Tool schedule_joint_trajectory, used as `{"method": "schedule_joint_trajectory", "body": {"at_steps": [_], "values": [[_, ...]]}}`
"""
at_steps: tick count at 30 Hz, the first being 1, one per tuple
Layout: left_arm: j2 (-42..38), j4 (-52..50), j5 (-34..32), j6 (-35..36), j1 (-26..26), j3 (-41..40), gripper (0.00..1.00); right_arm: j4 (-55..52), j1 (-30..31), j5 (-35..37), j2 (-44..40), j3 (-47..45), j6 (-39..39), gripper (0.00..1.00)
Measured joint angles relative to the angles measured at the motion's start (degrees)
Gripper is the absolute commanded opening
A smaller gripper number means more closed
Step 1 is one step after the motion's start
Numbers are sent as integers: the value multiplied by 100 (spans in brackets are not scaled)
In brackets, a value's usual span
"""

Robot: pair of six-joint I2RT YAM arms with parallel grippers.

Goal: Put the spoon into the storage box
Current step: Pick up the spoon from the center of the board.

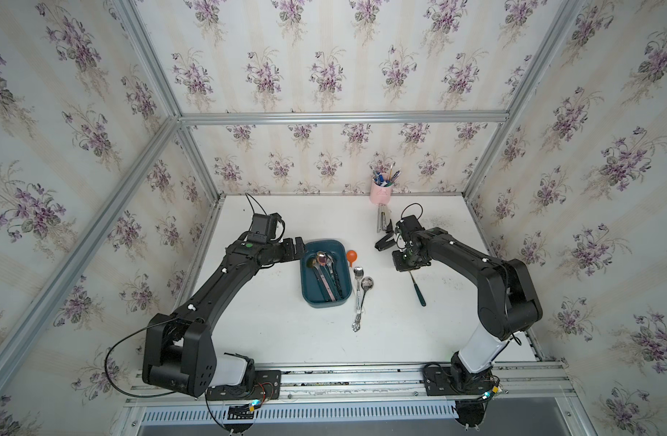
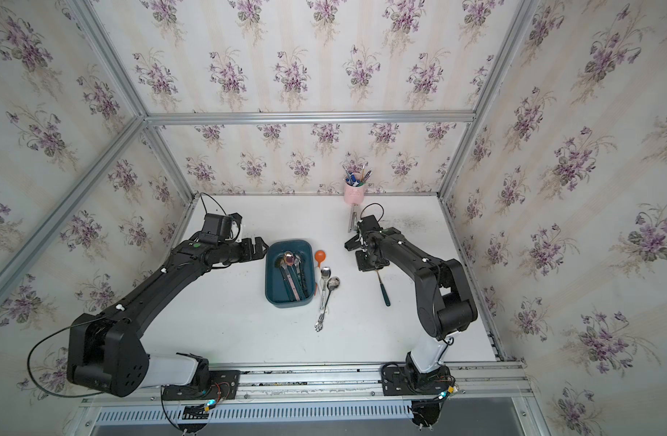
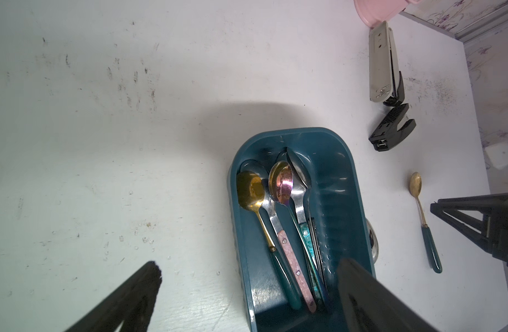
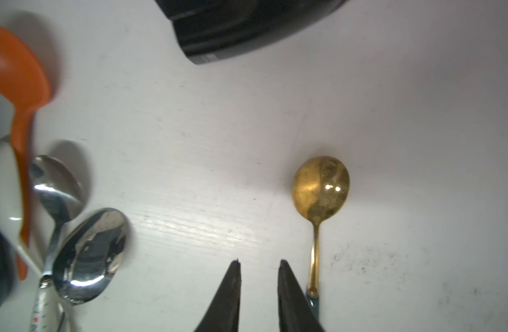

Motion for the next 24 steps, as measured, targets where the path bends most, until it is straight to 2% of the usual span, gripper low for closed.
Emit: {"method": "schedule_joint_trajectory", "body": {"at_steps": [8, 24], "values": [[4, -9, 0, 61, -15, 13, 100, 28, -398, 57, -122, -411, -44, 27], [42, -17, 0, 63, -22, 22, 100, -76, -472, -24, -120, -817, 26, 27]]}}
